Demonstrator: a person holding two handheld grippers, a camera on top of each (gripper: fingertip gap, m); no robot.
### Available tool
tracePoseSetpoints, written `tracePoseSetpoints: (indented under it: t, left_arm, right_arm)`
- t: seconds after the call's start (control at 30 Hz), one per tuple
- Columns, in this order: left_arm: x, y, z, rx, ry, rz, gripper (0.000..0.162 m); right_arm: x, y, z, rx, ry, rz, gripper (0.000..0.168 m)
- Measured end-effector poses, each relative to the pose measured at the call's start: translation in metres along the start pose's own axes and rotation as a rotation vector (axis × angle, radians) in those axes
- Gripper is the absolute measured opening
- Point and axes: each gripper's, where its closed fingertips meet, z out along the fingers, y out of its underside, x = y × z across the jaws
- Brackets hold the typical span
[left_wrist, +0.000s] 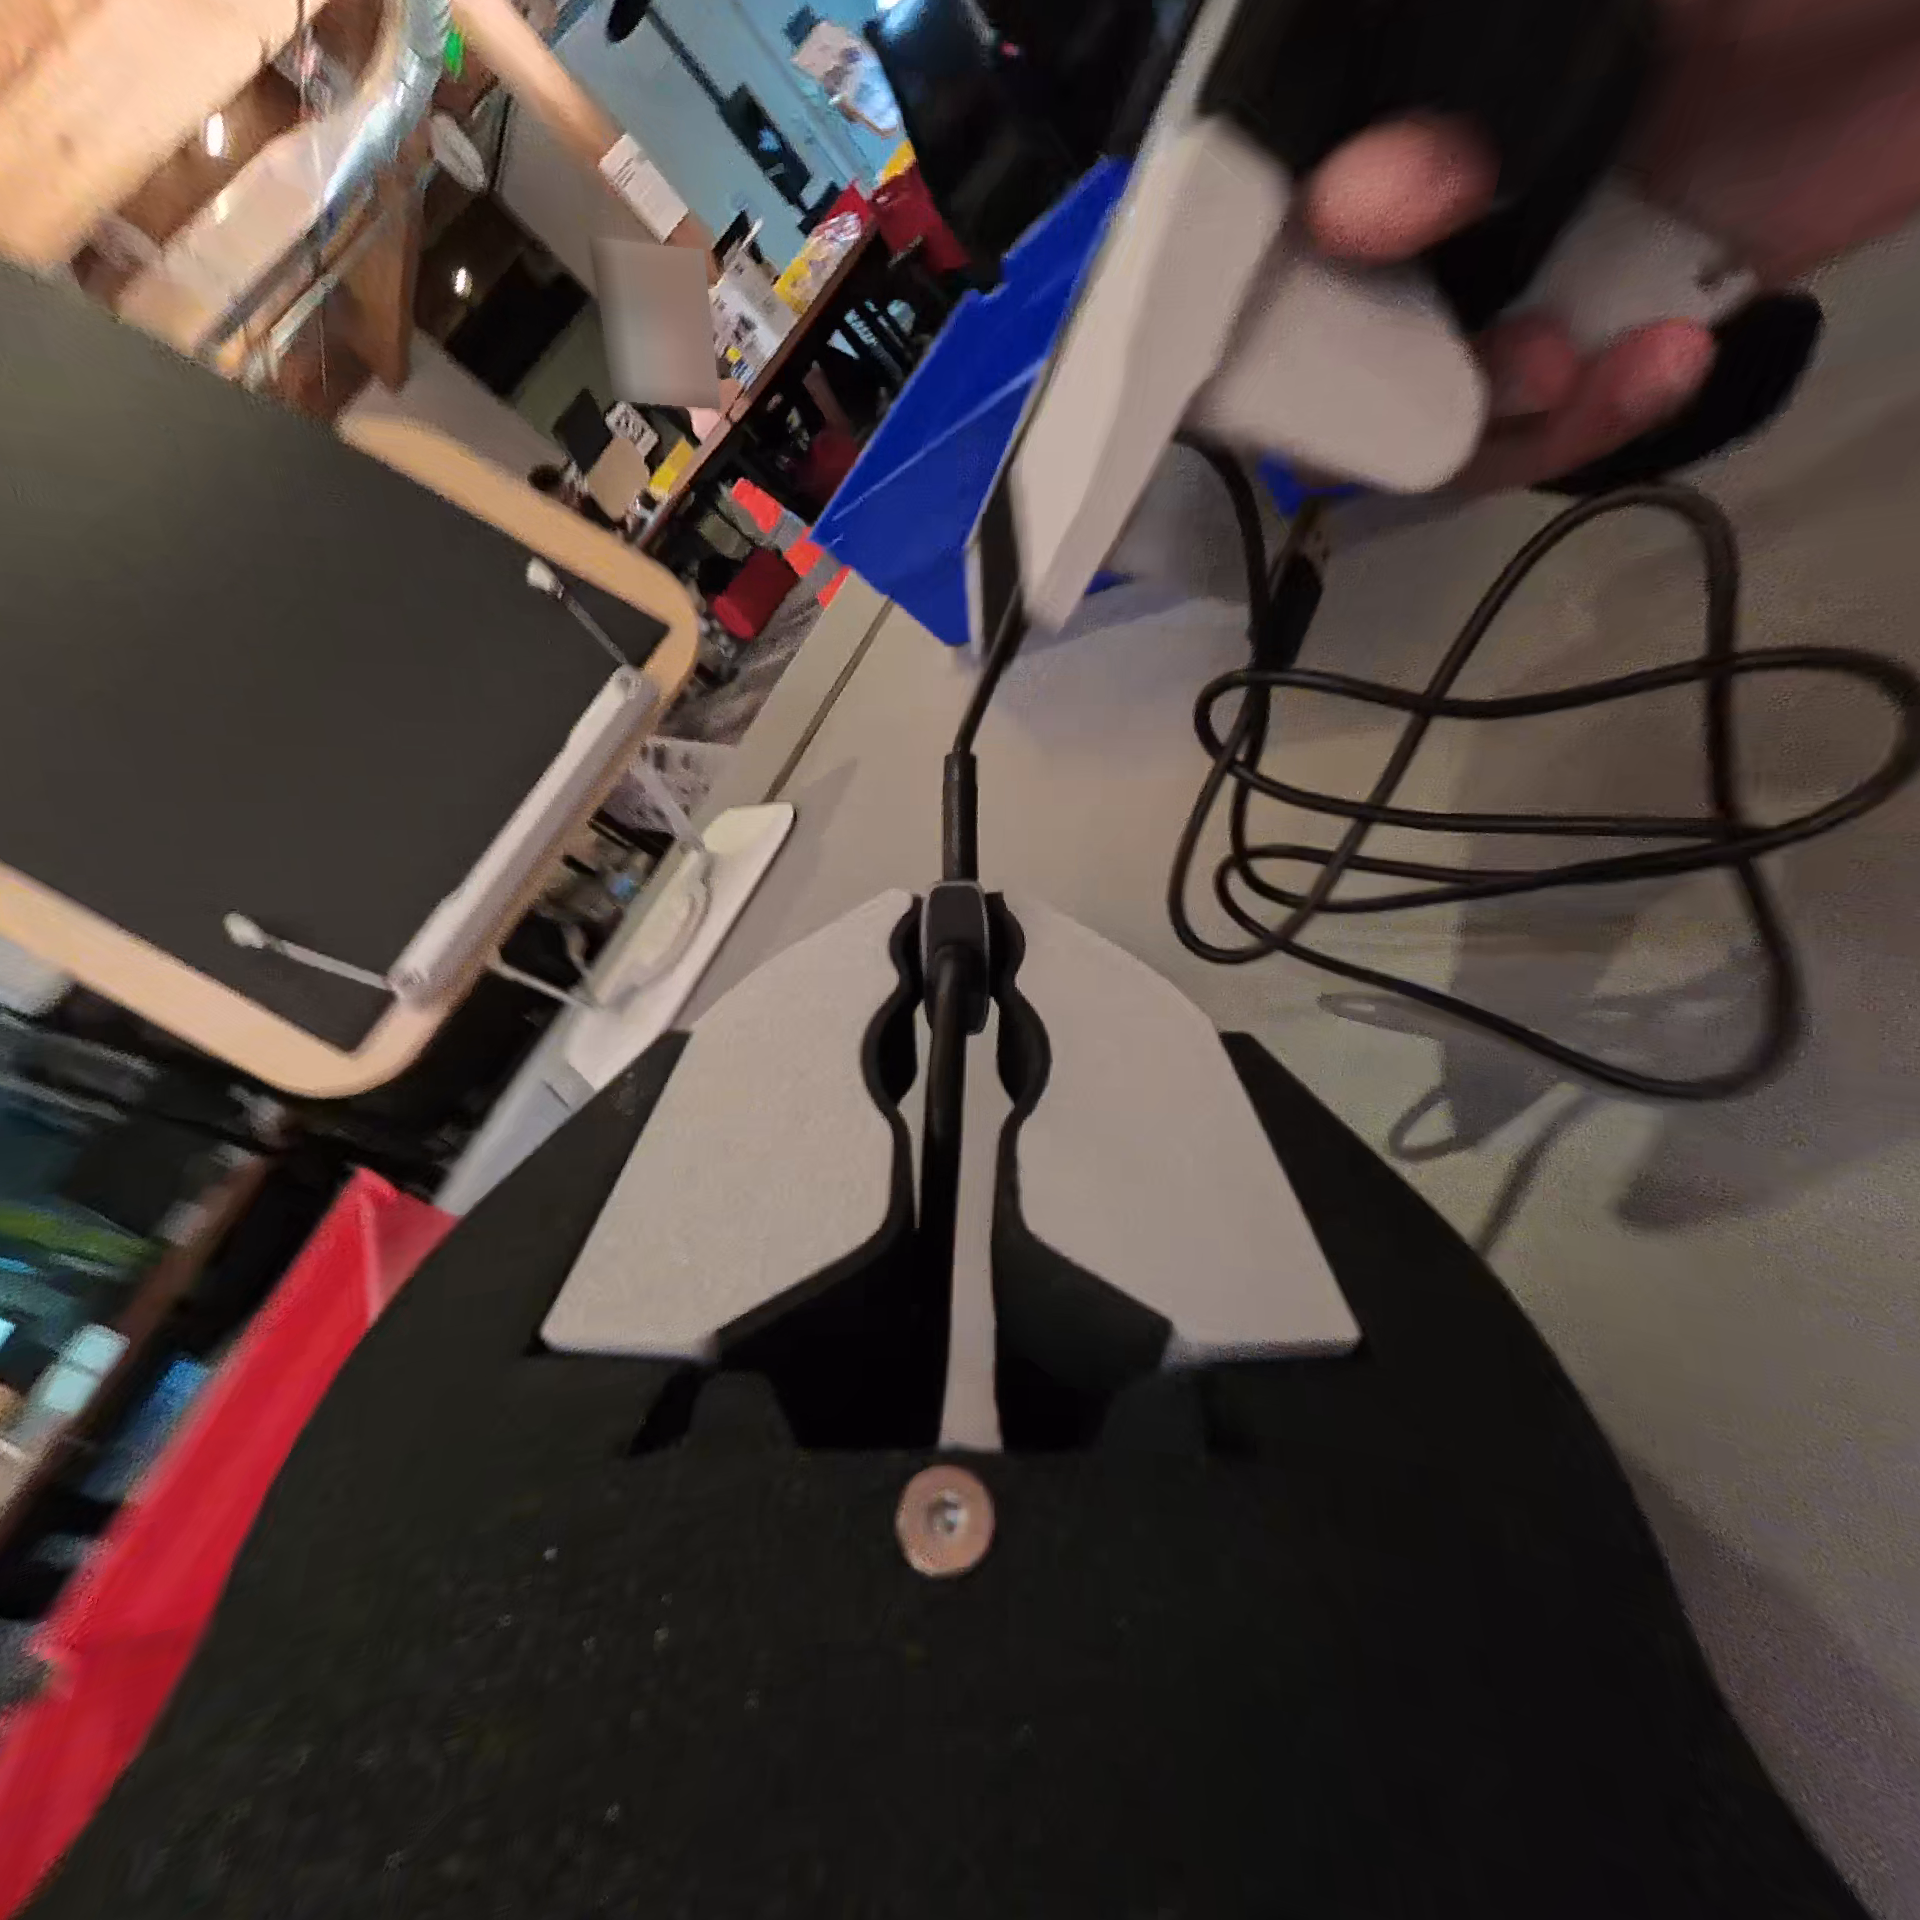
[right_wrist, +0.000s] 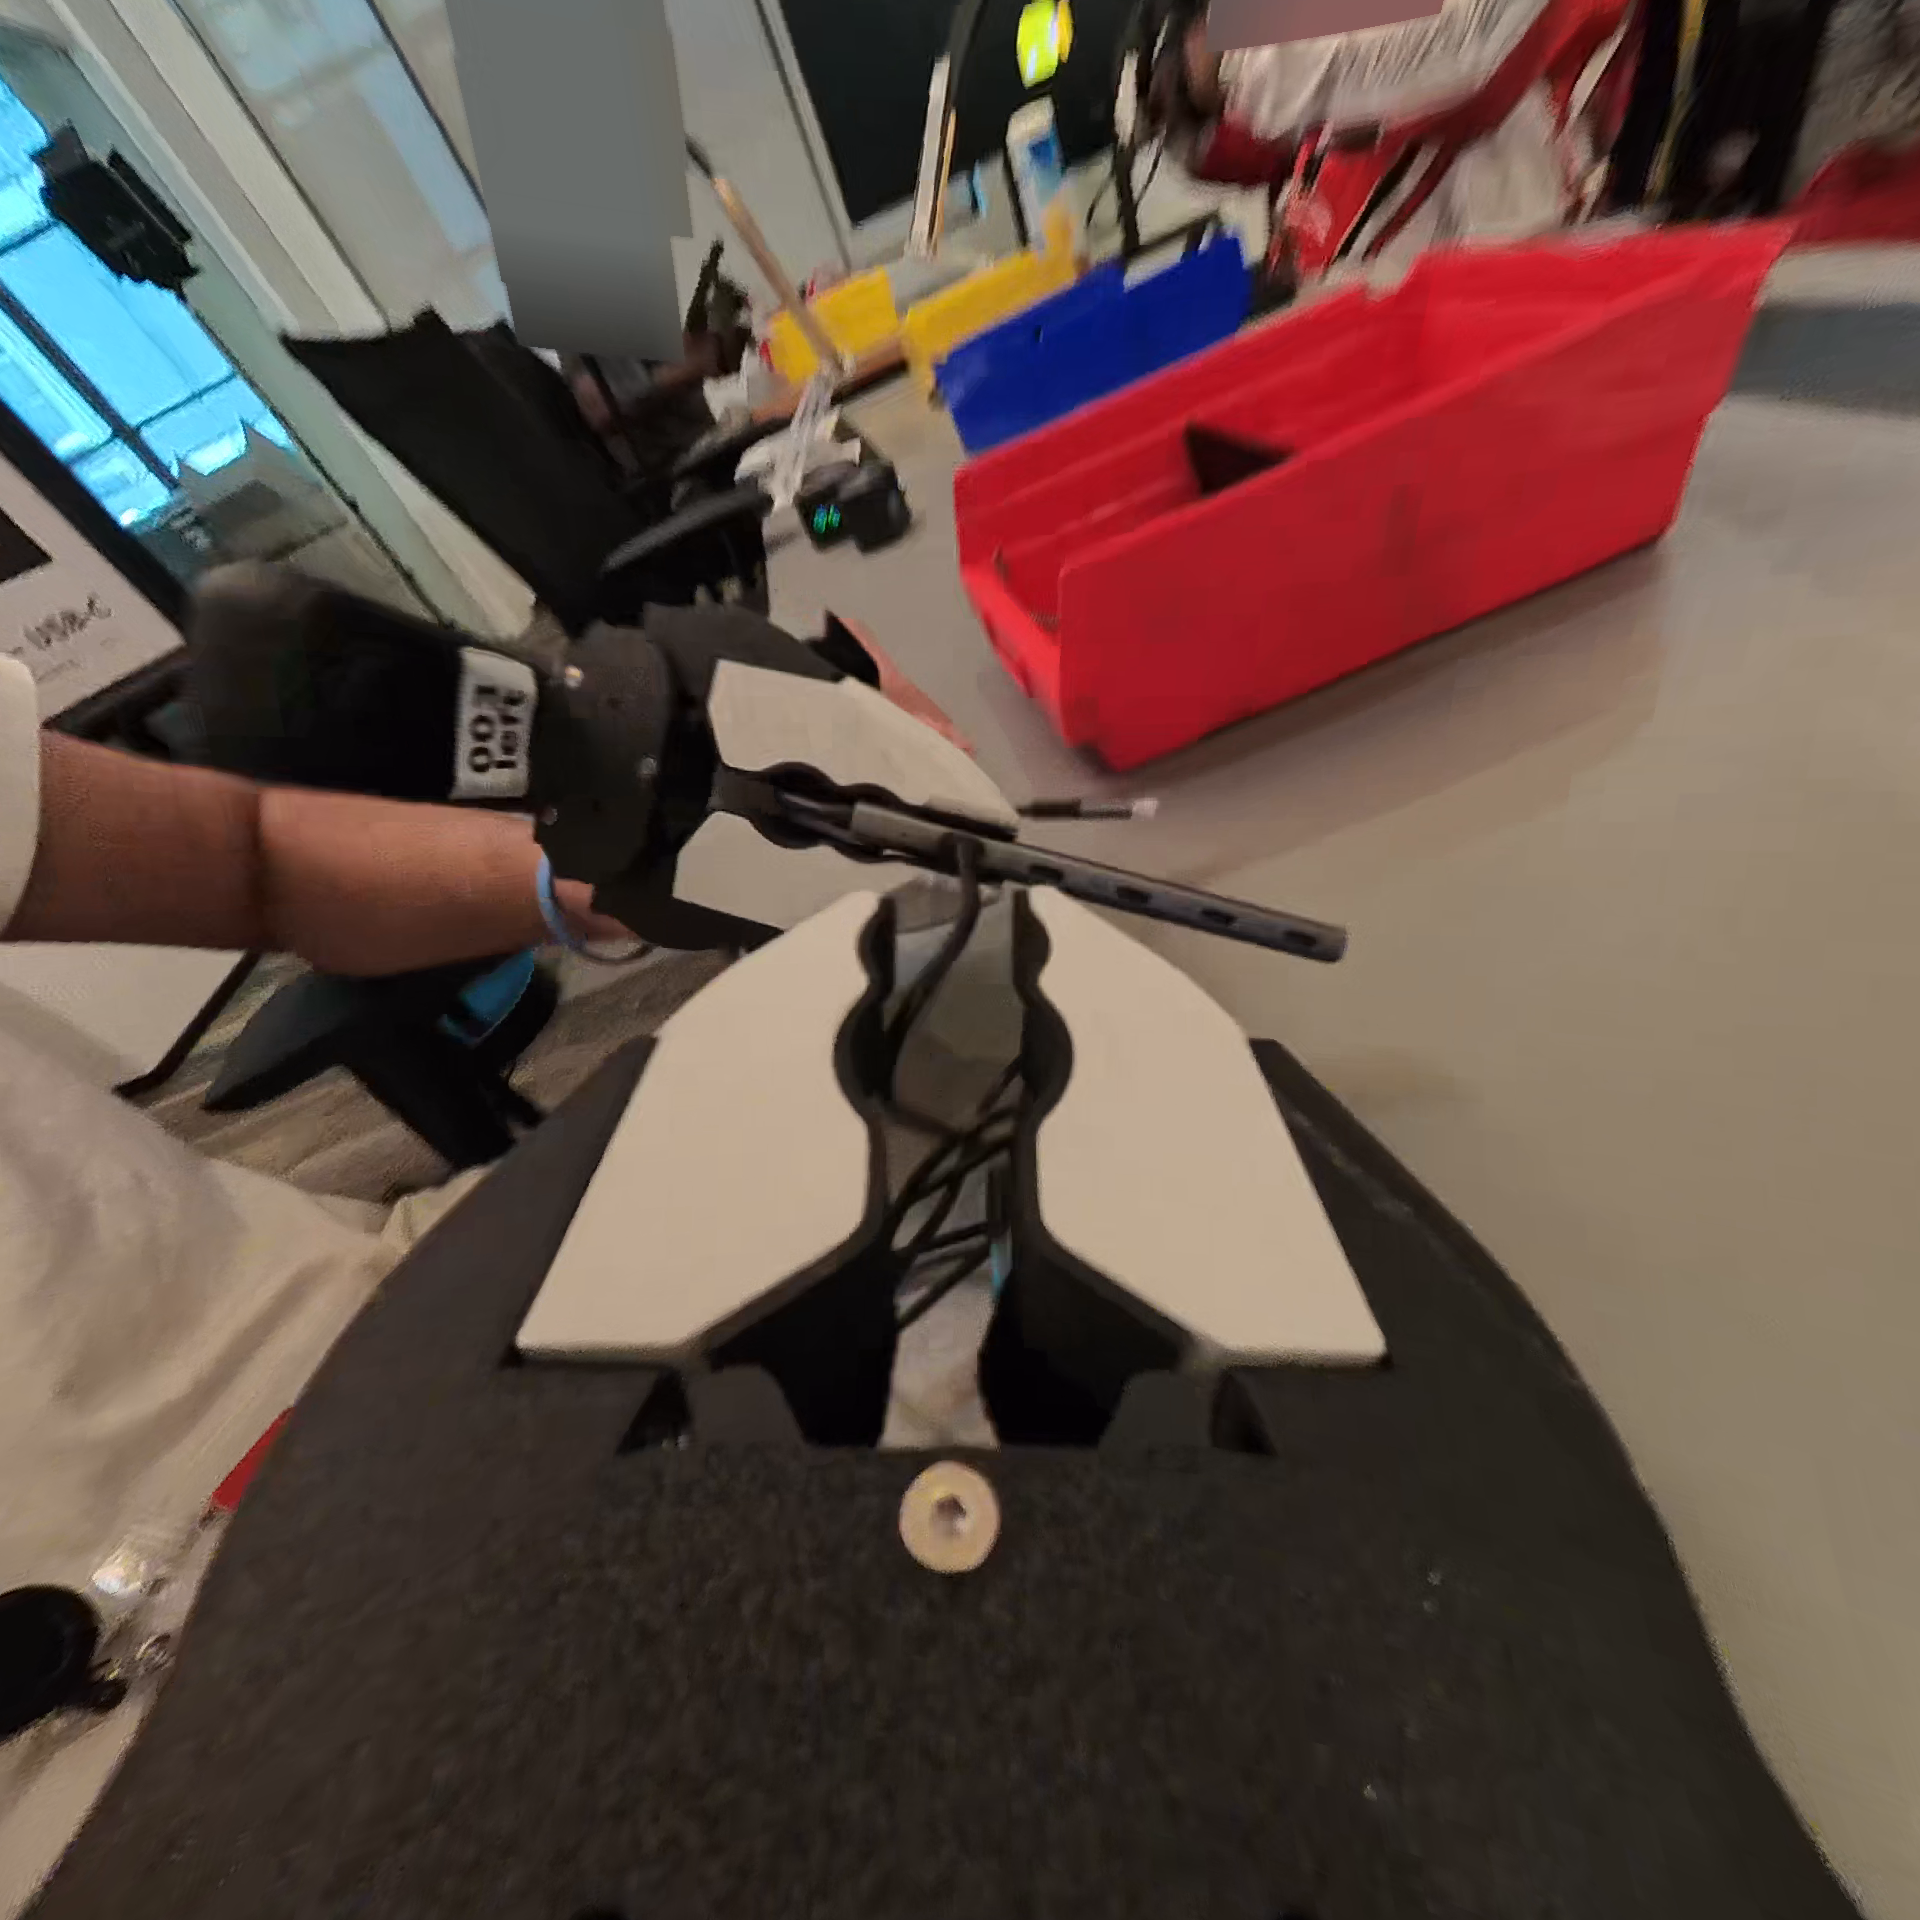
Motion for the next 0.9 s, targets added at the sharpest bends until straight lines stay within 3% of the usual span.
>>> tracePoseSetpoints:
  t: [0.13,0.27,0.5,0.73,0.8,0.9]
  left_arm:
    - [-0.028,0.002,-0.010,0.143,0.049,-0.494,0.010]
    - [-0.045,-0.001,-0.018,0.277,0.124,-0.879,0.010]
    - [-0.039,-0.011,-0.022,0.333,0.204,-1.025,0.010]
    - [-0.030,-0.019,-0.023,0.350,0.267,-1.092,0.010]
    - [-0.028,-0.022,-0.022,0.358,0.278,-1.103,0.010]
    - [-0.026,-0.030,-0.025,0.385,0.329,-1.141,0.010]
  right_arm:
    - [0.017,-0.020,-0.024,0.100,0.086,-0.037,0.033]
    - [0.022,-0.008,-0.019,0.093,0.069,-0.005,0.044]
    - [0.018,0.004,0.012,0.108,0.009,0.124,0.076]
    - [0.000,0.006,0.029,0.143,-0.156,0.291,0.095]
    - [-0.001,0.006,0.035,0.160,-0.165,0.310,0.093]
    - [0.002,0.001,0.032,0.197,-0.210,0.361,0.039]
